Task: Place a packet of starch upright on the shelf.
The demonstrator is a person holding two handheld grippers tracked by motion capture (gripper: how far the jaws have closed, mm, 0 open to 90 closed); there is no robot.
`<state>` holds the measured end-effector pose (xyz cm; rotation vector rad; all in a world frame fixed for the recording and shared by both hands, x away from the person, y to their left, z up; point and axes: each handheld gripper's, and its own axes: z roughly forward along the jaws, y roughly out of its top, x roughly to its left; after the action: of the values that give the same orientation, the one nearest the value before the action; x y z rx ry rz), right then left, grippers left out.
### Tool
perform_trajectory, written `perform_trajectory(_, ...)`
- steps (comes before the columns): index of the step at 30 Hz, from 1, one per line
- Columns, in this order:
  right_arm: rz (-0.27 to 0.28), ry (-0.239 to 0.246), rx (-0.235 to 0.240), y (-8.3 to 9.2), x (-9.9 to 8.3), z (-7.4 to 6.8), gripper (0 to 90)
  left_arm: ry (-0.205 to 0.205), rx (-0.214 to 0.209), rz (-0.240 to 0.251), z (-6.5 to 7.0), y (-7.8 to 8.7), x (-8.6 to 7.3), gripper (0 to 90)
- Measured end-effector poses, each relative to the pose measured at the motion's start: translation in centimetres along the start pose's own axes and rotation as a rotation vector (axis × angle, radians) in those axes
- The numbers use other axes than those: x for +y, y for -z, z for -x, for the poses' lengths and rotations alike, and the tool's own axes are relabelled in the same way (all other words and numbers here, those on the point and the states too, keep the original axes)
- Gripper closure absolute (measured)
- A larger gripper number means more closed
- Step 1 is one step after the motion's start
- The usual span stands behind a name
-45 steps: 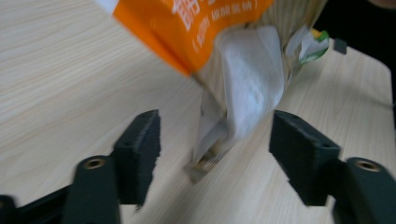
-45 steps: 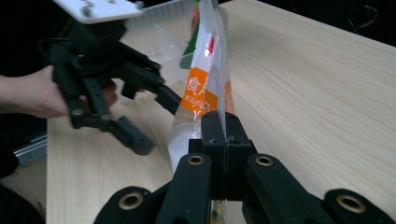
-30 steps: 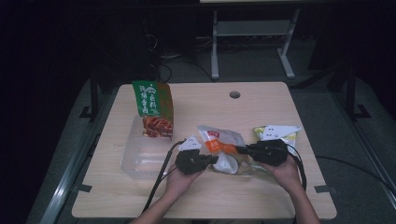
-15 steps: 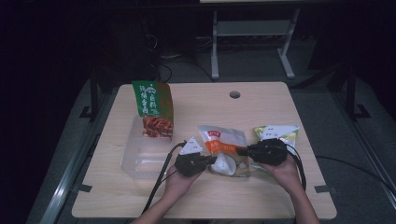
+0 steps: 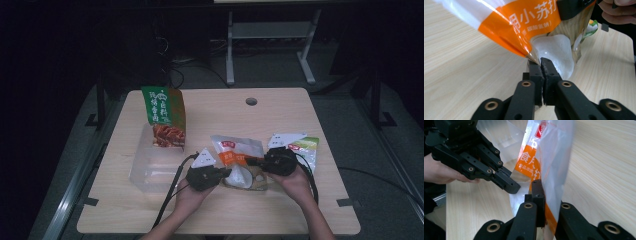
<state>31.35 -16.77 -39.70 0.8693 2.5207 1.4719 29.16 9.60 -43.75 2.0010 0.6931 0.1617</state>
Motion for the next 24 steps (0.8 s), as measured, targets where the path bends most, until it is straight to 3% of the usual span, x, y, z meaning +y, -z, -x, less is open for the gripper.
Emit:
perform_trajectory(6, 0.002, 0.011, -0.005, 0.5, 0.1, -0.4, 90.0, -0.014, 0.024, -0.009, 0.6, 1.0, -0.8, 64.6)
perform_trajectory(16, 0.020, 0.054, -0.041, 1.3, 1.2, -1.3, 90.0, -0.052, 0.012, -0.021, 2.0, 3.6, -1.7, 56.6)
perform_trajectory(17, 0.025, 0.067, -0.047, 1.4, 1.3, -1.5, 90.0, -0.074, 0.014, -0.031, 2.1, 3.9, -1.9, 54.1)
perform_trajectory(19, 0.026, 0.082, -0.047, 1.4, 1.8, -1.7, 90.0, -0.095, 0.011, -0.043, 2.3, 4.2, -2.2, 52.4)
perform_trajectory(24, 0.034, 0.084, -0.037, 1.3, 3.0, -1.9, 90.0, -0.101, -0.018, -0.049, 2.5, 5.2, -3.0, 47.1)
